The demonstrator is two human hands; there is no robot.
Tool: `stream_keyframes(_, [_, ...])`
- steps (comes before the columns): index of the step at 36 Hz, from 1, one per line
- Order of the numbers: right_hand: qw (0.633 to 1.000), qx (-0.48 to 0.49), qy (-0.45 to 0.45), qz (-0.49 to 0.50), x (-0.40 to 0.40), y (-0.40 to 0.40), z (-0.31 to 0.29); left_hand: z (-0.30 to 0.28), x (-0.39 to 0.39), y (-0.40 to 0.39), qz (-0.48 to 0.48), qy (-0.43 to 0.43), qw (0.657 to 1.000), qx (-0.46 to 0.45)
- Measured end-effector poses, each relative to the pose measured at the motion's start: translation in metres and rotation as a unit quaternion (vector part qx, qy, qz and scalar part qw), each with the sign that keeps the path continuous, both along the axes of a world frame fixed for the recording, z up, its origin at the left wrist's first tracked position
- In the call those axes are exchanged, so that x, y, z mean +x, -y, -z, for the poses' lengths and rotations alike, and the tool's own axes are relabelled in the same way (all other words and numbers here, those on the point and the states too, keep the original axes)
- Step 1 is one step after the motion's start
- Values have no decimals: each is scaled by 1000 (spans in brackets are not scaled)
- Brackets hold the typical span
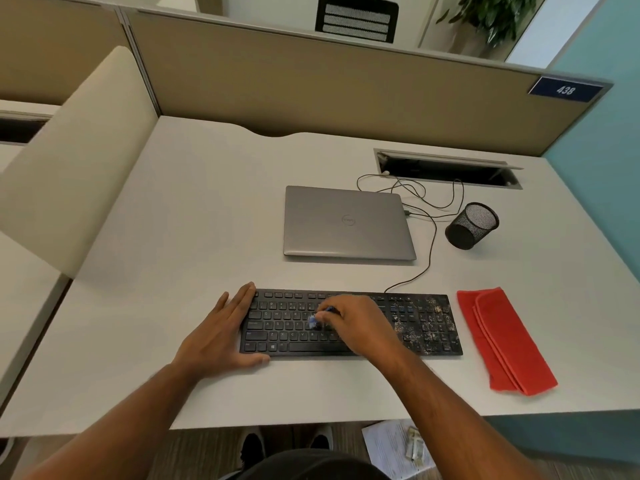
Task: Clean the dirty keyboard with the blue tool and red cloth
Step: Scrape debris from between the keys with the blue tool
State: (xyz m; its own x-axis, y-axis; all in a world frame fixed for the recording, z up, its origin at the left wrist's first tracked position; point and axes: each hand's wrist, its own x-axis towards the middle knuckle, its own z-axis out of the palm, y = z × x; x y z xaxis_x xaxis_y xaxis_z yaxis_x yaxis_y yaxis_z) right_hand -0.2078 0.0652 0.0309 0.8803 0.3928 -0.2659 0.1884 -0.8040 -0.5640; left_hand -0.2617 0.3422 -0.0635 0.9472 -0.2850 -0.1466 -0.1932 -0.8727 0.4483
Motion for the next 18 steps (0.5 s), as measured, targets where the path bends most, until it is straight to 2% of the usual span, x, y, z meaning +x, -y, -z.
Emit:
stream_keyframes(6, [999,-30,-20,-8,-11,4,5,4,1,-1,-2,8,1000,-5])
stream_keyframes(10, [999,12,10,38,-7,4,2,6,1,-2,-1,7,1000,0])
stream_keyframes(15, [998,-55,1,-14,-7,2,3,10,1,-3,-11,-1,1000,2])
stream_keyframes(18, [998,-57,-27,-19,-6,4,-1,9,1,-3,-9,1,1000,1])
